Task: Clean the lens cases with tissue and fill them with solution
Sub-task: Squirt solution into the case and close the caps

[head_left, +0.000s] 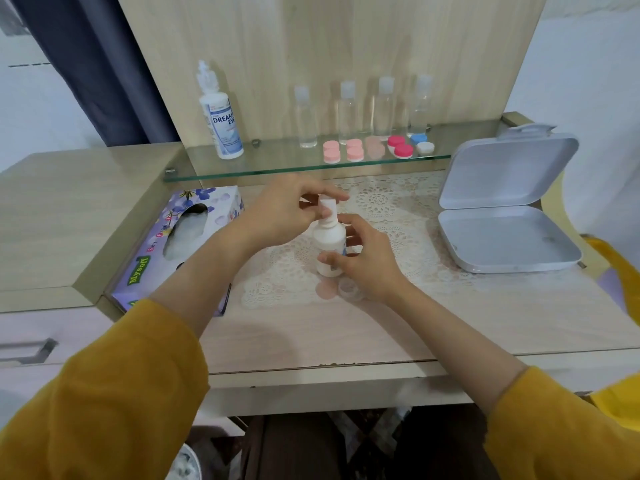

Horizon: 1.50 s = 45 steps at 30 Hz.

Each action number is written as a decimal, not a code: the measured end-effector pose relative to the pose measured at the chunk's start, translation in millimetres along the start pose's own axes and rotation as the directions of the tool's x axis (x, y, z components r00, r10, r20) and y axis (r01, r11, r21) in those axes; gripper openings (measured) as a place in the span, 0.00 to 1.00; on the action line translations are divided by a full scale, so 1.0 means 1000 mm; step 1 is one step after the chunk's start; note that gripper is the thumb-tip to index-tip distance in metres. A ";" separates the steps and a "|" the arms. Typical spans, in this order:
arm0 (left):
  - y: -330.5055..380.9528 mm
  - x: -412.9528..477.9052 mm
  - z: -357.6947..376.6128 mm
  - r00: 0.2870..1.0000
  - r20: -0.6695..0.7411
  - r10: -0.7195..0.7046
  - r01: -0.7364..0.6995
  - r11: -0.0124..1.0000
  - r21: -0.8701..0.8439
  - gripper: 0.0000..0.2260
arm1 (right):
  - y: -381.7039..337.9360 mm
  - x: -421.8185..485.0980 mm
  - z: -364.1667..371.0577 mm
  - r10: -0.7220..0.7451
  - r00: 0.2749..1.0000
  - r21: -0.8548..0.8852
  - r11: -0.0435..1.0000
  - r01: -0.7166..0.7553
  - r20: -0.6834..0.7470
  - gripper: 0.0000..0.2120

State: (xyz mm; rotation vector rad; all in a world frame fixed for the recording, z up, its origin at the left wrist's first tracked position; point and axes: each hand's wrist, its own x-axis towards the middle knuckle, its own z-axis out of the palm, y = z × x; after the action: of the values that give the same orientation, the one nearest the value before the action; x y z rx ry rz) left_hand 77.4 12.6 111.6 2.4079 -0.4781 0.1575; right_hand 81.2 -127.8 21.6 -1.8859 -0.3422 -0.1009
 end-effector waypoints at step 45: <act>-0.038 -0.063 0.109 0.961 -0.233 -0.150 0.147 0.989 -0.029 0.14 | -0.006 -0.007 -0.092 -0.100 0.908 -0.785 0.469 0.404 0.407 0.26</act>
State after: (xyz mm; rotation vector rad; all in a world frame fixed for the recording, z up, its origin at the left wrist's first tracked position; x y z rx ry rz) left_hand 32.3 -11.7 -9.7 2.3644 -0.1885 0.3667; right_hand 82.0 -213.0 56.8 -2.8677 -0.9417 -0.2127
